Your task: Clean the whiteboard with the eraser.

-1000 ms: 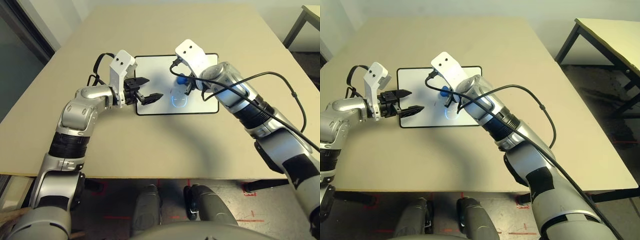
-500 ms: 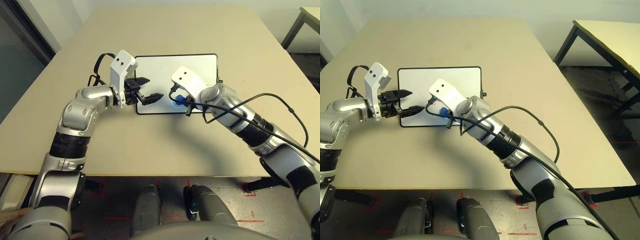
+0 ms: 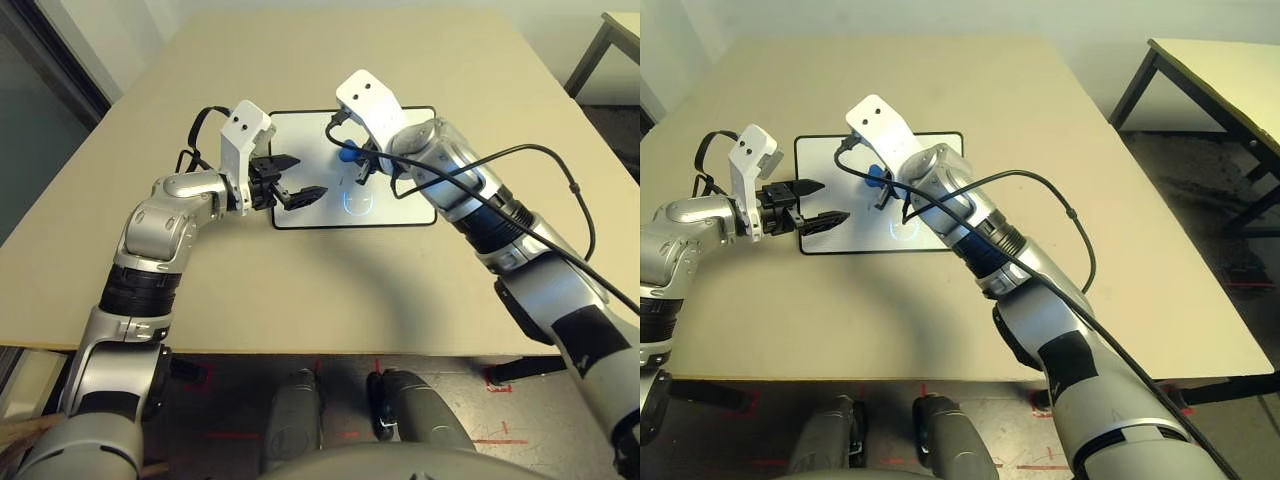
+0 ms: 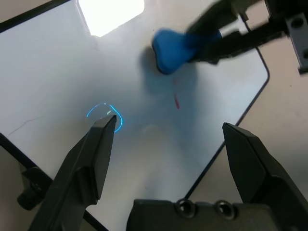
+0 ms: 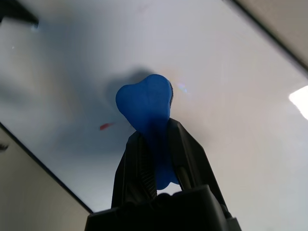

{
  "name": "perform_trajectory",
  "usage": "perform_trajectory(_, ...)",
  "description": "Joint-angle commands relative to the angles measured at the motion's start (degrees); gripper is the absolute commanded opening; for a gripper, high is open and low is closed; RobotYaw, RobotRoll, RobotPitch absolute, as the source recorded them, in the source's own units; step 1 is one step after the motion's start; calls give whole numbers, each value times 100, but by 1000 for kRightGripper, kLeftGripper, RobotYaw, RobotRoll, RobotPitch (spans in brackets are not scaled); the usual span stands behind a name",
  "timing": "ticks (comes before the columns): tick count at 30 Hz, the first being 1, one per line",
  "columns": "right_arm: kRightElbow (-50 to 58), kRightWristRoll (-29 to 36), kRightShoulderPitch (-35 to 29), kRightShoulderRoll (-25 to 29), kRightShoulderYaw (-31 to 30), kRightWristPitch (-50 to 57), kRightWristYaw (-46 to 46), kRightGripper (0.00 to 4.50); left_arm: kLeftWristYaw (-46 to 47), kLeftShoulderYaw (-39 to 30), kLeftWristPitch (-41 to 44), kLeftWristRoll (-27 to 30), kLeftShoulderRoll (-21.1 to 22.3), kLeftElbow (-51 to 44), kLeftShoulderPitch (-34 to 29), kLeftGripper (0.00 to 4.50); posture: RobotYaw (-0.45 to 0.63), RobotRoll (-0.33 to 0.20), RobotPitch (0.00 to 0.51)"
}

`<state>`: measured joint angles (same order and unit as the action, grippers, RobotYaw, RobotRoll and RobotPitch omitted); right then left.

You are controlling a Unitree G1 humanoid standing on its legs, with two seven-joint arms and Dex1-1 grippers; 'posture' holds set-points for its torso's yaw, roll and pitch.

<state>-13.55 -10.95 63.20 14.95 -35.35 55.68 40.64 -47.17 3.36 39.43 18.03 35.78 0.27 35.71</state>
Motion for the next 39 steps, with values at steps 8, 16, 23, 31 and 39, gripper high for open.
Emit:
perform_trajectory(8, 771, -117, -500, 197, -778, 402, 474, 524, 56, -66, 124, 41, 36, -188, -131, 4500, 54, 0, 113)
perform_trajectory(16, 61, -134, -106, 126, -338, 73, 290, 521, 81, -76, 150, 57, 11, -221, -157, 4500, 49, 0, 115)
perform_trajectory(23, -752, -129, 415, 66, 200, -244, 80, 521, 72, -65, 160, 61, 6, -216, -147, 4500, 44, 0, 117)
perform_trajectory(31, -203, -163, -50, 71, -134, 67, 269, 519, 70, -59, 178, 68, 4, -221, -117, 4500, 46, 0, 119)
perform_trajectory(39, 527, -189, -496, 169, -580, 433, 465, 518, 81, -70, 214, 80, 11, -265, -139, 4500, 51, 0, 124)
